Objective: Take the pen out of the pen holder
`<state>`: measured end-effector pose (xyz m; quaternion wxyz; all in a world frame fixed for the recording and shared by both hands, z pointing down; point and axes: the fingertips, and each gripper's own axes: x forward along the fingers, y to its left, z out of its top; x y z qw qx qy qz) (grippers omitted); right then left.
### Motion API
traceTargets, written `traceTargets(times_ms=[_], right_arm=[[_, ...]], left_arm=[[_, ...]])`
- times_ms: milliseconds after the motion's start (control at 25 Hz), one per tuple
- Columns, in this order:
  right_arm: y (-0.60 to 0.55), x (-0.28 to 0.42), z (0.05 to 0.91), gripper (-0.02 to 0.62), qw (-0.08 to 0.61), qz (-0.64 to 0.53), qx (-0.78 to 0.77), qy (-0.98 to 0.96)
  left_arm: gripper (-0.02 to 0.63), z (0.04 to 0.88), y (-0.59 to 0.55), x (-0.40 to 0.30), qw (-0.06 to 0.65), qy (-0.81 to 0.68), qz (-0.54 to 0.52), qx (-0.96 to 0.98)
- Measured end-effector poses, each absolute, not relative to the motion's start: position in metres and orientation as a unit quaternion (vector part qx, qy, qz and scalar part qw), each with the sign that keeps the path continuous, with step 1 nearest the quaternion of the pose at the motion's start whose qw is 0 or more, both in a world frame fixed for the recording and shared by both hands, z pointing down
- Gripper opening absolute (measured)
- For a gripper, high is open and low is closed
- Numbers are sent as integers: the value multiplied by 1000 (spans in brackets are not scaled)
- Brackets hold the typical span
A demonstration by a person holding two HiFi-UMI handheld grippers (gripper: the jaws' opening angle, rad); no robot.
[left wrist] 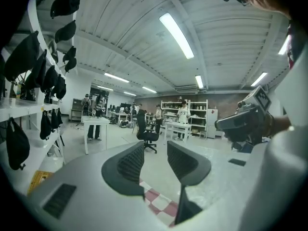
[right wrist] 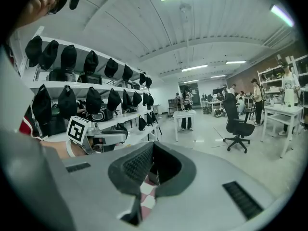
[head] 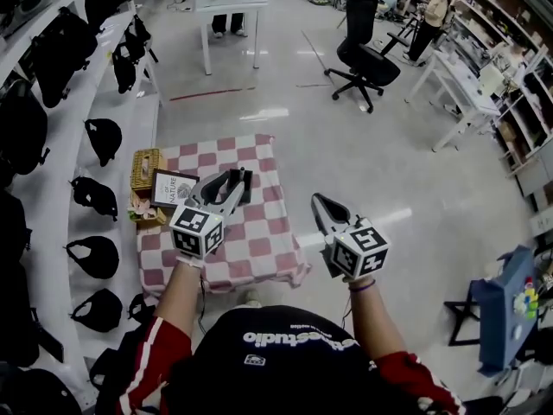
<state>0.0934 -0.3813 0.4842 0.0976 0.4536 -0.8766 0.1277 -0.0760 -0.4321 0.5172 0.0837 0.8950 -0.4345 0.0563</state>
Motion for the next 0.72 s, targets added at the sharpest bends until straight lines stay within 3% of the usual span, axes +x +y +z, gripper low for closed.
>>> traceTargets(times_ms=[720], right_arm=[[-435,82,520,-2,115,164,454,-868]], left_arm=[[143,626,-514,-64,131,-443,119,879]])
